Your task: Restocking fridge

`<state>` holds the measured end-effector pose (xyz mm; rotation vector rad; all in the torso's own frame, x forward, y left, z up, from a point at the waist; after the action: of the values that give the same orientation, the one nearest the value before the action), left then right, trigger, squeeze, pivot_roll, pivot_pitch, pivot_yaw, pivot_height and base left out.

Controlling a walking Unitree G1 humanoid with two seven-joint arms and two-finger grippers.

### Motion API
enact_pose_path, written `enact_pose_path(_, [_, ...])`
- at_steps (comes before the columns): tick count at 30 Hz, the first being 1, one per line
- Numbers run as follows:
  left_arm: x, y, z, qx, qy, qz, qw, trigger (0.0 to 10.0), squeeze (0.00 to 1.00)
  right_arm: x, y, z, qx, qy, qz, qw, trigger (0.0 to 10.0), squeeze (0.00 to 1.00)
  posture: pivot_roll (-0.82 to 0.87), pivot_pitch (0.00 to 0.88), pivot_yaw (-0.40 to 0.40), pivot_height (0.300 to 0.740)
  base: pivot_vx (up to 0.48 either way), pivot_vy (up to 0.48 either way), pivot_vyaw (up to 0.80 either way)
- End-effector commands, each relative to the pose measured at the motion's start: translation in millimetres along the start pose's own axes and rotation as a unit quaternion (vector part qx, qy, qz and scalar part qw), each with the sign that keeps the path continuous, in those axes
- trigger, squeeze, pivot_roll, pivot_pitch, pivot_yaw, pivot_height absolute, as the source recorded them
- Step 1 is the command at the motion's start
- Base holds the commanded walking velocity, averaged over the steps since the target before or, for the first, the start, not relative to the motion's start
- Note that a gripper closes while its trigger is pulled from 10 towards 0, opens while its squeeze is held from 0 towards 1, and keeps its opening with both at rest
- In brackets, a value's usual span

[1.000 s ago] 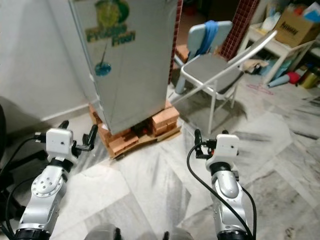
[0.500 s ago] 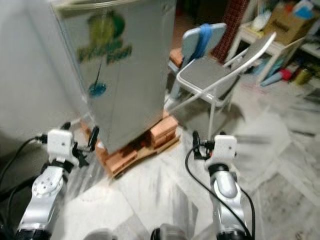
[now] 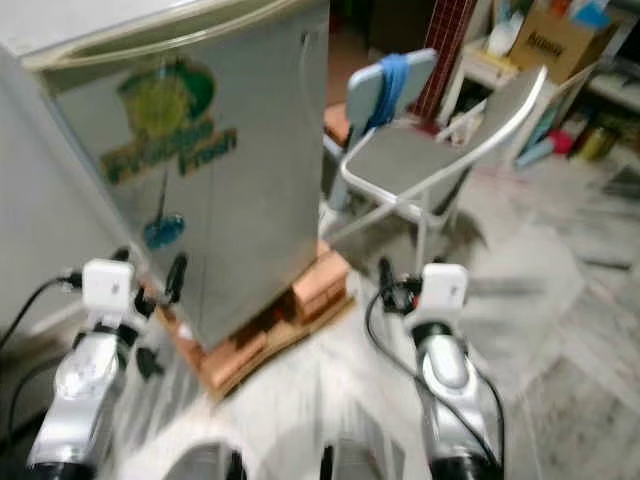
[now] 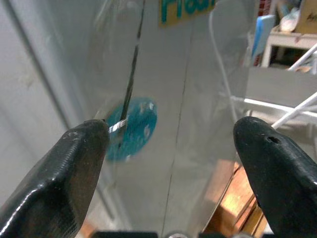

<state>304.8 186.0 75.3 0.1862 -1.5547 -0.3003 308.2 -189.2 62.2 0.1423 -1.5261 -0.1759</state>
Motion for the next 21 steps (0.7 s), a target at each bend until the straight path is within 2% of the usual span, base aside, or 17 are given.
enact_pose_path(1, [-4.9,12.4,4.6,0.017,0.011,-0.004,1.0,10.0,0.0,-2.6,8.6,-0.1,0.009,0.002,-0.008,1.0,10.0,0.0,0.05,0.06,-0.048,0.74,0.0,0.48,0.0])
enact_pose_path(13, [-8.5,12.7,9.1,0.014,0.021,-0.012,1.0,10.0,0.0,-4.8,7.0,-0.6,0.006,0.007,-0.009,1.0,10.0,0.0,0.05,0.061,-0.053,0.74,0.0,0.48,0.0])
enact_pose_path(15, [-7.4,12.7,8.8,0.013,0.017,-0.013,1.0,10.0,0.0,-5.1,7.4,-0.7,0.007,0.009,-0.006,1.0,10.0,0.0,0.05,0.061,-0.053,0.74,0.0,0.0,-0.21])
enact_pose_path(21, [-8.5,14.4,7.2,0.012,0.023,-0.022,0.999,10.0,0.0,-5.6,8.6,-0.9,0.01,0.01,-0.003,1.0,10.0,0.0,0.06,0.061,-0.054,0.74,0.0,0.0,-0.8])
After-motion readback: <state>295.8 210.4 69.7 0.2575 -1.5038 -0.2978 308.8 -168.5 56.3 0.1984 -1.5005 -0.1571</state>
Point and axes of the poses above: a point about 5 cm out from each wrist's last joint towards the gripper, its own z axis pointing back from the gripper into the wrist, its own x axis along the axis of the wrist's last joint, y = z × x, the point moved 5 cm from there along -z, pointing out of the wrist towards the gripper, and after that the axes turned 10 degrees about -z, right-handed, at the moved point
